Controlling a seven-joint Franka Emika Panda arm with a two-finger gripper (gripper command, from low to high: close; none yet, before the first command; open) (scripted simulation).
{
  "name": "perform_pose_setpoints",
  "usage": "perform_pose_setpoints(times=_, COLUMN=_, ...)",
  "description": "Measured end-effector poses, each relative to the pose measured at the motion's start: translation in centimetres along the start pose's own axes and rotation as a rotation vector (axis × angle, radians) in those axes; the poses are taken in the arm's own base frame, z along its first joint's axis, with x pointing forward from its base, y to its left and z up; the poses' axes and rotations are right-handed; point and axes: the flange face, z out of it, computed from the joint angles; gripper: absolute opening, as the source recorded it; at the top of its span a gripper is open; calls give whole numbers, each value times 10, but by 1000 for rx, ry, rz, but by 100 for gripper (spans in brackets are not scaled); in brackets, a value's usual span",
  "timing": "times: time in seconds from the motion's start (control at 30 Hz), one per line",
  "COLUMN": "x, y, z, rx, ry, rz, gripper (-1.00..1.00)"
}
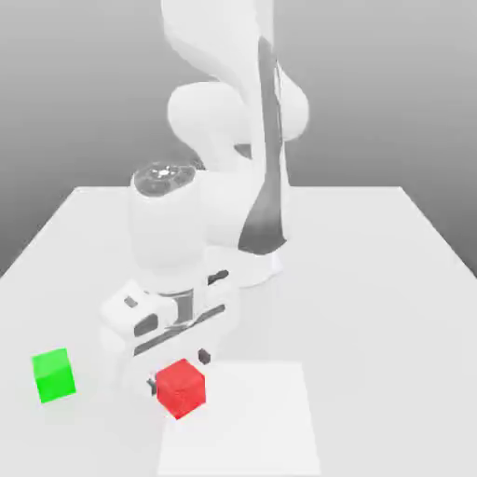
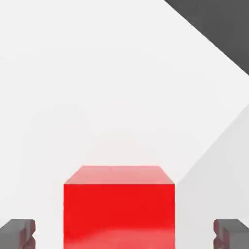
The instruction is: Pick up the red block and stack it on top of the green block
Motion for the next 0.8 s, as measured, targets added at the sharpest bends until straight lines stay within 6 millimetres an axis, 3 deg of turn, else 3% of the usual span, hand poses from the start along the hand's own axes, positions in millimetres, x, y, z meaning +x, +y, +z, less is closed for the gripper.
perform_pose_setpoints(times=0.23, x=0, y=0, z=-1, rx=1, ry=-2, rz=0, gripper=-100)
perform_pose_setpoints(times=0.43, x=0, y=1, z=-55, rx=1, ry=-1, rz=3, gripper=-100)
perform_pose_setpoints(times=0.57, x=-7, y=101, z=-79, rx=1, ry=-1, rz=359, gripper=-100)
perform_pose_setpoints(times=0.67, x=-30, y=184, z=-96, rx=1, ry=-1, rz=664, gripper=-100)
perform_pose_setpoints(times=0.7, x=-37, y=199, z=-94, rx=1, ry=-1, rz=722, gripper=-100)
perform_pose_setpoints(times=0.8, x=-30, y=198, z=-68, rx=2, ry=1, rz=728, gripper=-100)
